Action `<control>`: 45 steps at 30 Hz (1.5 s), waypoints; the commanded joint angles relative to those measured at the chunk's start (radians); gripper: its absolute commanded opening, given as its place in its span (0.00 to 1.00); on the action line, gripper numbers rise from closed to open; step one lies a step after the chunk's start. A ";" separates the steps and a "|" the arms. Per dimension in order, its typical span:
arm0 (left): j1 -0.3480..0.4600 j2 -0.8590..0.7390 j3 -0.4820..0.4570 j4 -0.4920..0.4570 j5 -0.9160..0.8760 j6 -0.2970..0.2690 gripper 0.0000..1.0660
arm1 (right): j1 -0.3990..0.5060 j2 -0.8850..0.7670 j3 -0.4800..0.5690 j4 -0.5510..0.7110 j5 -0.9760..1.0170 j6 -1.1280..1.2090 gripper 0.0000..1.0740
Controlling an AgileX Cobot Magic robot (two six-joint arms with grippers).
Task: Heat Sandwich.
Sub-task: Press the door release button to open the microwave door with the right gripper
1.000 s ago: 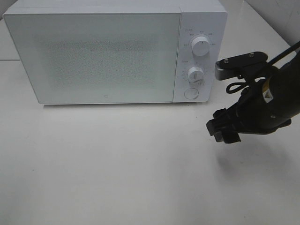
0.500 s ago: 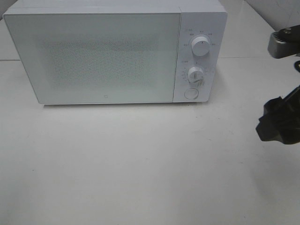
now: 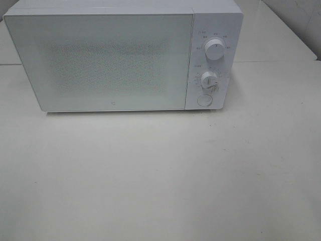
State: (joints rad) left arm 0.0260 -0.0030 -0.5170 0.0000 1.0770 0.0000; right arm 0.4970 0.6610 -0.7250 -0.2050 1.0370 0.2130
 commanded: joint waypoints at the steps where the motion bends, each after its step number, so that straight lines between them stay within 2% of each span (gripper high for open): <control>1: 0.003 -0.020 0.001 0.000 -0.010 0.000 0.92 | -0.007 -0.118 0.002 -0.003 0.008 -0.046 0.71; 6: 0.003 -0.020 0.001 0.000 -0.010 0.000 0.92 | -0.015 -0.272 0.057 -0.037 -0.008 -0.060 0.71; 9: 0.003 -0.020 0.001 0.000 -0.010 0.000 0.92 | -0.063 -0.341 0.099 -0.046 -0.010 -0.060 0.71; 17: 0.003 -0.020 0.001 0.000 -0.010 0.000 0.92 | -0.274 -0.522 0.202 -0.046 -0.088 -0.060 0.71; 19: 0.003 -0.020 0.001 0.000 -0.010 0.000 0.92 | -0.292 -0.542 0.207 -0.046 -0.090 -0.064 0.71; 23: 0.003 -0.020 0.001 0.000 -0.010 0.000 0.92 | -0.395 -0.625 0.207 -0.048 -0.096 -0.072 0.71; 26: 0.003 -0.020 0.001 0.000 -0.010 0.000 0.92 | -0.426 -0.680 0.207 -0.046 -0.093 -0.076 0.71; 30: 0.003 -0.020 0.001 0.000 -0.010 0.000 0.92 | -0.447 -0.691 0.210 -0.022 -0.064 -0.074 0.71; 35: 0.003 -0.009 0.001 0.000 -0.010 0.000 0.92 | -0.447 -0.691 0.228 0.083 -0.040 -0.162 0.68; 45: 0.003 -0.009 0.001 0.000 -0.010 0.000 0.92 | -0.447 -0.691 0.228 0.086 -0.040 -0.165 0.66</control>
State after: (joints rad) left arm 0.0260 -0.0030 -0.5170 0.0000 1.0770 0.0000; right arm 0.0570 -0.0040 -0.4970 -0.1180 1.0020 0.0580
